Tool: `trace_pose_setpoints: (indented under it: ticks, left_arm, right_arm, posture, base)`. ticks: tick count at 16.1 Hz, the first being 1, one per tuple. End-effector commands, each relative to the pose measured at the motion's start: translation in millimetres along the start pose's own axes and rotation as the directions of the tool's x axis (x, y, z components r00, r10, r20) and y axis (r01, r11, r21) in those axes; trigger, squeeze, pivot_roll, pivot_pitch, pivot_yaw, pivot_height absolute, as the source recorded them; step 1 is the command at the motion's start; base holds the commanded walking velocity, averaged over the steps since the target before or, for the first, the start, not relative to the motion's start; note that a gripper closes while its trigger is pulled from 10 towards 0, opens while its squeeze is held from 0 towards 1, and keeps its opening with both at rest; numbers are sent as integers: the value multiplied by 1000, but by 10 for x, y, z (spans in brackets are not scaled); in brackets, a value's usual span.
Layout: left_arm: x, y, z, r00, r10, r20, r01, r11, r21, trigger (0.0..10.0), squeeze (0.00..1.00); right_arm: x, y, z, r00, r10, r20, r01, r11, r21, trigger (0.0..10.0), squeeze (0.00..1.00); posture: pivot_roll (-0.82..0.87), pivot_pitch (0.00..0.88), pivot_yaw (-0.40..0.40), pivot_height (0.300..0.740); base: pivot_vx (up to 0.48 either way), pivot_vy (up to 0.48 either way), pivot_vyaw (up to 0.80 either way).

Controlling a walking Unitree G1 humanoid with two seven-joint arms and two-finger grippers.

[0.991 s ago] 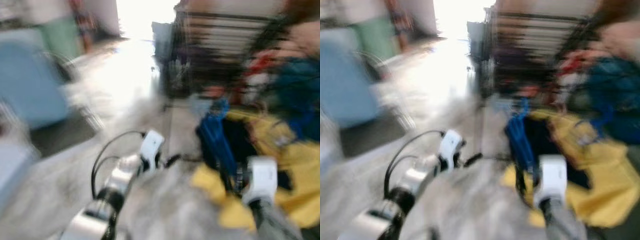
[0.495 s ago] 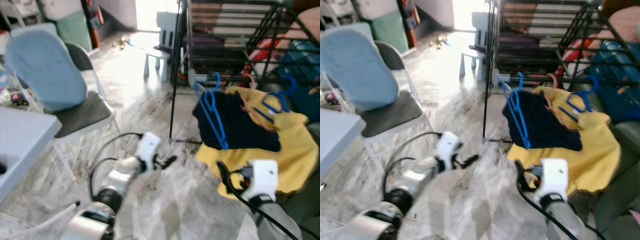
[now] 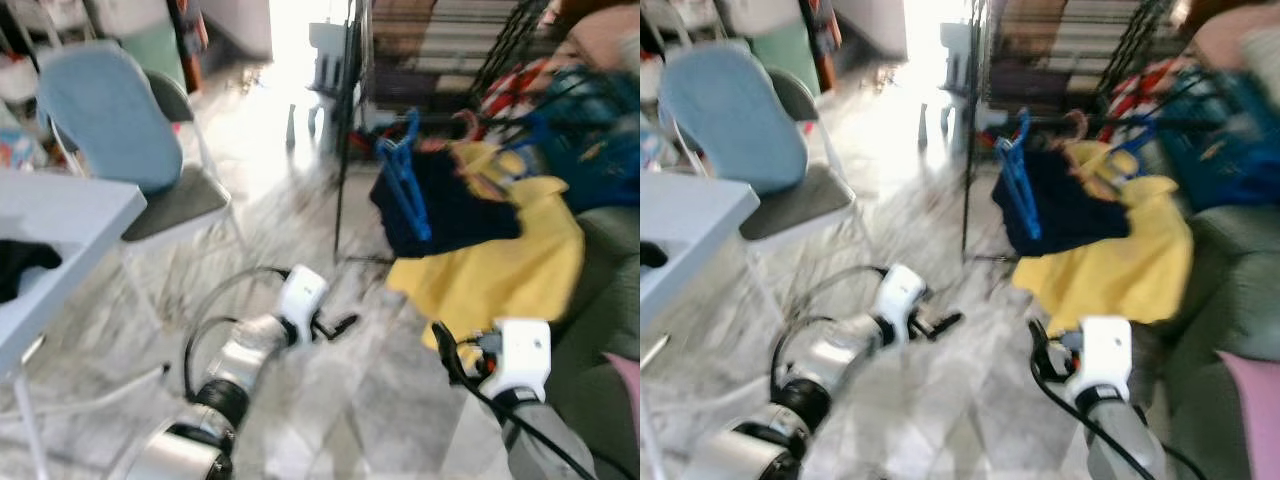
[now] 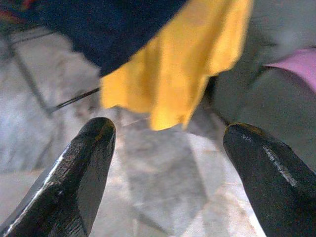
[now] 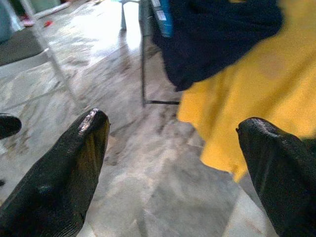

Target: Hang hanger

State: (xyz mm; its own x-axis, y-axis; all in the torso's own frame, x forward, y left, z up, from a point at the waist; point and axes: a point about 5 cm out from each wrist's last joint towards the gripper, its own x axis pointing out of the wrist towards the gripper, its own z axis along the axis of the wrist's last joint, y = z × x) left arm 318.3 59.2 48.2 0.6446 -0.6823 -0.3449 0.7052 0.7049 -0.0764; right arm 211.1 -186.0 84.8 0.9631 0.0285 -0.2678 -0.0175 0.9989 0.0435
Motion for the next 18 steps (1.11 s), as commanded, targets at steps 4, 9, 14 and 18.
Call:
trace_pose_setpoints:
  ticks: [4,9,14,18]
  left_arm:
    - [-40,165,51,992,124,34,-122,991,-49,10000,0]
    - [-179,453,221,939,319,126,-315,948,-54,10000,0]
    - [-667,701,106,849,466,250,-489,872,36,10000,0]
    - [-662,564,42,860,443,251,-465,885,30,10000,0]
  right_arm:
    - [161,150,-52,999,13,35,-16,996,90,10000,0]
    - [182,187,29,996,19,88,-26,997,77,10000,0]
    - [47,-33,64,987,-70,143,63,996,56,10000,0]
    - [62,-2,69,989,-18,145,23,999,-32,10000,0]
  posture:
    - [-22,0,-25,740]
    - [-6,0,-16,740]
    - [28,0,-31,740]
    - [31,0,-37,740]
  base:
    - [0,0,0]
    - [0,0,0]
    - [0,0,0]
    - [0,0,200]
